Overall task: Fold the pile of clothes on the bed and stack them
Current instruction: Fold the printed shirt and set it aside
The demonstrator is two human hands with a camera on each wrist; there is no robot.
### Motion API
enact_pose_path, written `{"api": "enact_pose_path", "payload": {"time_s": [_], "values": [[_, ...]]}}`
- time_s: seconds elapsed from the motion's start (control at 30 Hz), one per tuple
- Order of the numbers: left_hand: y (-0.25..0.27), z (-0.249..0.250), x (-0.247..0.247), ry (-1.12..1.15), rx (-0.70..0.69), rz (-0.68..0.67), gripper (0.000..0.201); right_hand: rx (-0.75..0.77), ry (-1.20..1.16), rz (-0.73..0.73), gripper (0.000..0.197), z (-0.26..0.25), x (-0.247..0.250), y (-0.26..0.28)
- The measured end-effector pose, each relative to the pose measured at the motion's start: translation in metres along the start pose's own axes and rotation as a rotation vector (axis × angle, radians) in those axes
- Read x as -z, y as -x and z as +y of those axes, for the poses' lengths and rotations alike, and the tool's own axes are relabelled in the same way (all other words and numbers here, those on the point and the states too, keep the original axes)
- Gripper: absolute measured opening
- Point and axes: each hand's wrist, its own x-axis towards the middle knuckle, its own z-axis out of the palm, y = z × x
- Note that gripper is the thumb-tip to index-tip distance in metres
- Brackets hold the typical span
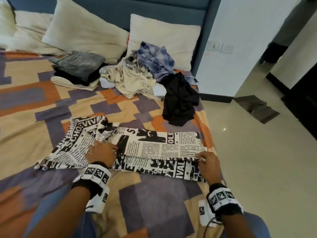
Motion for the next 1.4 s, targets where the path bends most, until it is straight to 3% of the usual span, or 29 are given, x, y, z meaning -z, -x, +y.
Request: {"api": "enact_pose_path", "payload": {"time_s": [0.07,0.13,0.2,0.27,0.37,0.43,0.53,0.63,0.73,0.93,1.03,1.13,1.2,1.3,1.4], "values": [[0.02,0.01,-0.008,-0.09,-0.042,0.008,0.039,-0.031,0.173,-0.092,0.045,-0.001,-0.008,0.01],[0.032,0.021,-0.019,-0.112,-0.171,0.015,0.05,-0.003,0.261,-0.071,0.052,-0.011,-0.015,0.019],[0.041,0.034,-0.035,-0.099,-0.259,-0.128,0.062,0.116,0.197,-0.053,0.052,-0.028,-0.021,0.022],[0.048,0.043,-0.055,-0.1,-0.274,-0.253,0.075,0.207,0.189,-0.256,0.056,-0.041,-0.028,0.024],[0.053,0.041,-0.081,-0.129,-0.263,-0.207,0.083,0.269,0.374,-0.68,0.078,-0.037,-0.033,0.013],[0.052,0.033,-0.085,-0.114,-0.257,-0.149,0.084,0.286,0.465,-0.743,0.084,-0.023,-0.024,-0.001],[0.05,0.032,-0.089,-0.11,-0.249,-0.157,0.084,0.084,0.438,-0.679,0.076,0.005,0.001,-0.018],[0.053,0.036,-0.093,-0.126,-0.235,-0.149,0.084,-0.135,0.304,-0.444,0.071,0.016,0.009,-0.014],[0.054,0.037,-0.095,-0.138,-0.221,-0.148,0.086,-0.02,0.169,-0.251,0.07,-0.001,-0.007,0.004],[0.054,0.036,-0.093,-0.121,-0.221,-0.163,0.086,0.15,0.016,-0.542,0.081,-0.087,-0.055,0.016],[0.054,0.038,-0.092,-0.11,-0.209,-0.182,0.086,0.305,0.152,-0.651,0.082,-0.11,-0.079,-0.004],[0.051,0.036,-0.093,-0.094,-0.219,-0.188,0.087,0.344,0.414,-0.648,0.085,-0.09,-0.082,-0.029],[0.05,0.034,-0.094,-0.09,-0.228,-0.18,0.088,0.259,0.5,-0.55,0.087,-0.057,-0.069,-0.042],[0.051,0.033,-0.098,-0.115,-0.236,-0.146,0.09,0.02,0.482,-0.485,0.075,-0.019,-0.04,-0.054],[0.05,0.031,-0.097,-0.088,-0.249,-0.14,0.091,-0.181,0.476,-0.482,0.077,-0.024,-0.023,-0.047]]}}
